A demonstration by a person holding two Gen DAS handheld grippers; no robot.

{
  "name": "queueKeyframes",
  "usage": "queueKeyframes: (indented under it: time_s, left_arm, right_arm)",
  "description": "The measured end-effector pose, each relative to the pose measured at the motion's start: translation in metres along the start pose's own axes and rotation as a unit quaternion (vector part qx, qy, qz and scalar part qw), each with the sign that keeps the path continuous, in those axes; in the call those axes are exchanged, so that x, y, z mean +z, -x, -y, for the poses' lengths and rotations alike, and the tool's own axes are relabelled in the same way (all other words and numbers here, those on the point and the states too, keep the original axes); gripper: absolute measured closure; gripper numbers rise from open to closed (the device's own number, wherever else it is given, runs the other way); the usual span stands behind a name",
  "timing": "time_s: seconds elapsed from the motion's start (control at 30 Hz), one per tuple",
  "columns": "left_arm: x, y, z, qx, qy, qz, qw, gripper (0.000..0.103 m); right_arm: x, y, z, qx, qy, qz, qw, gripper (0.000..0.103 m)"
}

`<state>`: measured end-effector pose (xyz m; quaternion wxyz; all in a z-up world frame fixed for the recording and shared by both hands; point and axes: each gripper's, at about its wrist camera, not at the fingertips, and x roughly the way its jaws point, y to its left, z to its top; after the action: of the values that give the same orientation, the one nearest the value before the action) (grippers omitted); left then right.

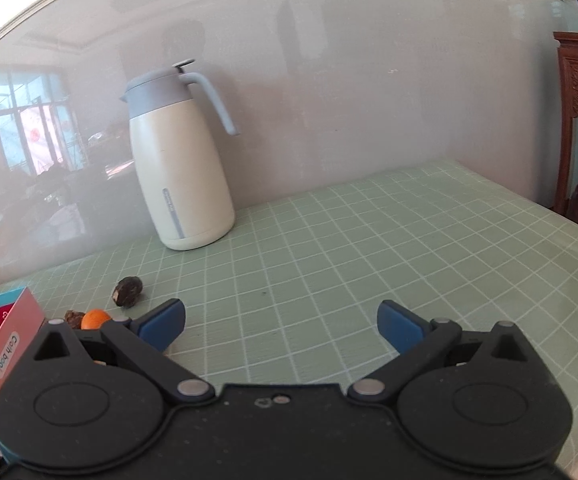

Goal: Organize fruits
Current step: 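Move the left tool back to the fruits and close on the small tan fruit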

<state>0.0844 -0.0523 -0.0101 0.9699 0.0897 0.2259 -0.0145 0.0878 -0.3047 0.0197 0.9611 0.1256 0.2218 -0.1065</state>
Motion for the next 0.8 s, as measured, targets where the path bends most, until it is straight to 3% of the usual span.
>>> queueKeyframes:
  time_s: [0.17, 0.23, 0.4, 0.8]
  left_arm:
    - [0.003, -0.025, 0.004, -0.018, 0.01, -0.041, 0.9989, 0.002]
    - [0.005, -0.034, 0.006, -0.026, 0.011, -0.055, 0.9981, 0.019]
    - [0.004, -0.054, 0.004, -0.037, 0.041, -0.094, 0.994, 0.025]
    - [0.006, -0.061, 0.016, -0.039, 0.02, -0.095, 0.9945, 0.03]
  right_arm:
    - [0.0, 0.002, 0.012, -0.004, -0.014, -0.002, 1.0, 0.0]
    - [0.001, 0.002, 0.016, -0.007, -0.015, -0.002, 1.0, 0.0]
    - [0.001, 0.002, 0.027, -0.015, -0.025, -0.005, 1.0, 0.0]
    - [0.003, 0.004, 0.042, -0.017, -0.045, -0.002, 0.999, 0.0]
